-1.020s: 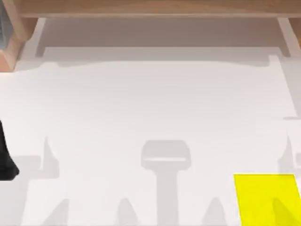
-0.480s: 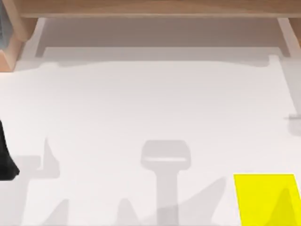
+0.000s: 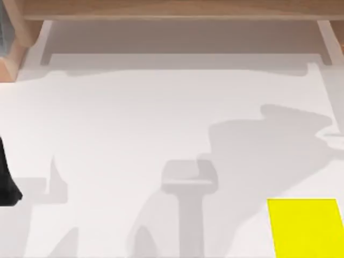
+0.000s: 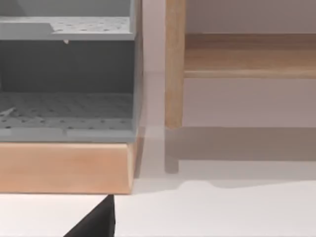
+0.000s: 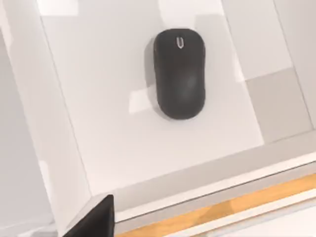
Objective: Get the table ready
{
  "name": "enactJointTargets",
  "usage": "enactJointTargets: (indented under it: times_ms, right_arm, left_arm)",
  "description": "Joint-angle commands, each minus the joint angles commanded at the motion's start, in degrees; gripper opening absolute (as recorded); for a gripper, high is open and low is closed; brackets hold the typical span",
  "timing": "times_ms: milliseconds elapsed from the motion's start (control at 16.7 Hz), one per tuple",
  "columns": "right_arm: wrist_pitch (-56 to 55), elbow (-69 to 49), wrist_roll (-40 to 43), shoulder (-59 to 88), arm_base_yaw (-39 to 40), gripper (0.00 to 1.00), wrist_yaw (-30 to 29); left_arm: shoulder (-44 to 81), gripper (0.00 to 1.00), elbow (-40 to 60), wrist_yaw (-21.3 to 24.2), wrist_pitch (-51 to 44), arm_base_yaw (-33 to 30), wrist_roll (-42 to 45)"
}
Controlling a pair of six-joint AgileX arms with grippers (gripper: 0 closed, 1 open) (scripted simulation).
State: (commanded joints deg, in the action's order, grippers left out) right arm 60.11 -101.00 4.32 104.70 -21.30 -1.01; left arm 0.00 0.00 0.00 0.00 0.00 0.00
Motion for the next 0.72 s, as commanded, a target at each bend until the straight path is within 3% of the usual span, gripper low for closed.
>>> enactJointTargets:
  times_ms: [360, 720]
  right_arm:
    - [13.62, -29.69, 2.87, 32.41, -0.35, 1.0, 0.45]
    - [17.16, -40.31, 3.83, 43.64, 0.49, 1.0, 1.24]
  left_arm:
    - [0.0, 1.0, 0.0, 0.0, 0.0, 0.0, 0.0]
    - [0.0, 1.0, 0.0, 0.0, 0.0, 0.0, 0.0]
